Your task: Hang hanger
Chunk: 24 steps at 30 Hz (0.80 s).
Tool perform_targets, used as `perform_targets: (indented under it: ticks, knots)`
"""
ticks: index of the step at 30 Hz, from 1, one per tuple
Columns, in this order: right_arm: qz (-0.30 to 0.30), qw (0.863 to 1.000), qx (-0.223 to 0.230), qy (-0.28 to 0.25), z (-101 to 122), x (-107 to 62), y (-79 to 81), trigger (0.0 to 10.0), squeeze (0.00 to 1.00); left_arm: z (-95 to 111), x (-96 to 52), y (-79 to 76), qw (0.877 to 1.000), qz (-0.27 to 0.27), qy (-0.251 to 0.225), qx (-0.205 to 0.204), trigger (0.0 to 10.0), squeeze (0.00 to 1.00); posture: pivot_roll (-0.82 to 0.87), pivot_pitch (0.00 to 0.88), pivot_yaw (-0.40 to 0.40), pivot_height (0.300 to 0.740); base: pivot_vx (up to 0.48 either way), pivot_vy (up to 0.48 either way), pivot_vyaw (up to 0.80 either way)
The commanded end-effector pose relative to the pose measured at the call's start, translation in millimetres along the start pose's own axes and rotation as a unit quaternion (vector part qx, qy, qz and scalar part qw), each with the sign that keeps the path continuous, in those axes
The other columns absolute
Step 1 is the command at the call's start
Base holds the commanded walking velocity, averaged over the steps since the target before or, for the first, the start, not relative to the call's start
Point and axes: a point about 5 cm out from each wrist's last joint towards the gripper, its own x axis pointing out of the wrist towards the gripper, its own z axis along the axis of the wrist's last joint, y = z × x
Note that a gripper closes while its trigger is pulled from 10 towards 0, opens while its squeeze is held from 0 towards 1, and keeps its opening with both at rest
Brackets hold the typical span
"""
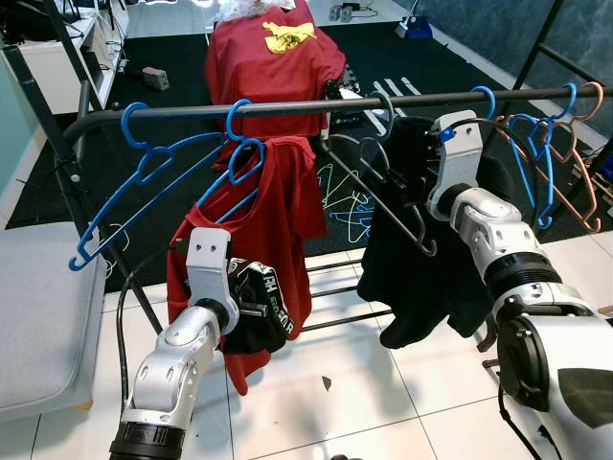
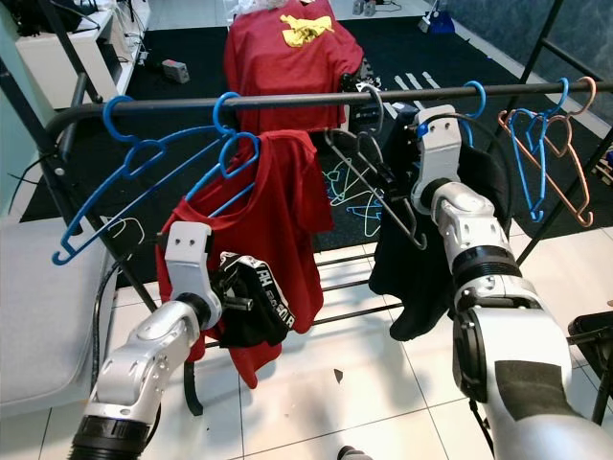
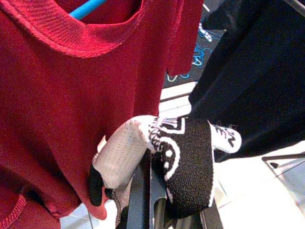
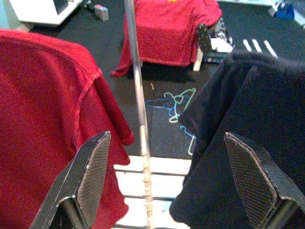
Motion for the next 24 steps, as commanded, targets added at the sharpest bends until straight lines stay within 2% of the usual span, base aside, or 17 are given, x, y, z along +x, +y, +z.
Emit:
perform_targets:
  ticks: [1,5,9,13,18,20,24]
  knots:
    - [0.0,1.0,-0.007,-0.002,2,-0.5,-2.7,10.0,0.0,-5,-2.9,7.3,1.0,0.014,0.012,0.003,10.0,0.0,-0.09,0.137,-0.028,0.74,0.0,0.0,0.0]
    - [-0.002,1.0,-0.028,0.008,4,-1.0,-6.4,10.0,0.0,-7,-5.7,12.3,1.0,0.016,0.015,0.0,10.0,0.0,-0.1,0.151,-0.027,0.74,0.0,0.0,0.0]
    - [-0.007,1.0,-0.027,0.007,5,-0.8,-7.0,10.0,0.0,-9,-5.1,14.4,1.0,0.019,0.018,-0.005,10.0,0.0,-0.11,0.143,-0.022,0.74,0.0,0.0,0.0]
    - [-0.011,1.0,-0.021,-0.002,7,1.2,-3.9,10.0,0.0,-3,2.0,13.5,1.0,0.011,0.011,-0.006,10.0,0.0,-0.11,0.14,-0.008,0.74,0.0,0.0,0.0]
    - [-0.016,0.998,-0.052,-0.011,9,2.4,-1.3,10.0,0.0,-3,1.0,16.9,1.0,0.012,0.011,-0.001,10.0,0.0,-0.1,0.149,-0.001,0.74,0.0,0.0,0.0]
    - [-0.018,0.999,-0.039,-0.016,9,3.8,2.5,10.0,0.0,-6,-5.0,21.6,1.0,0.023,0.013,-0.003,10.0,0.0,-0.1,0.153,0.002,0.74,0.0,0.0,0.0]
    - [-0.01,1.0,-0.014,-0.026,7,5.9,10.0,10.0,0.0,-9,-10.1,21.2,1.0,0.027,0.015,-0.006,10.0,0.0,-0.1,0.158,0.0,0.74,0.0,0.0,0.0]
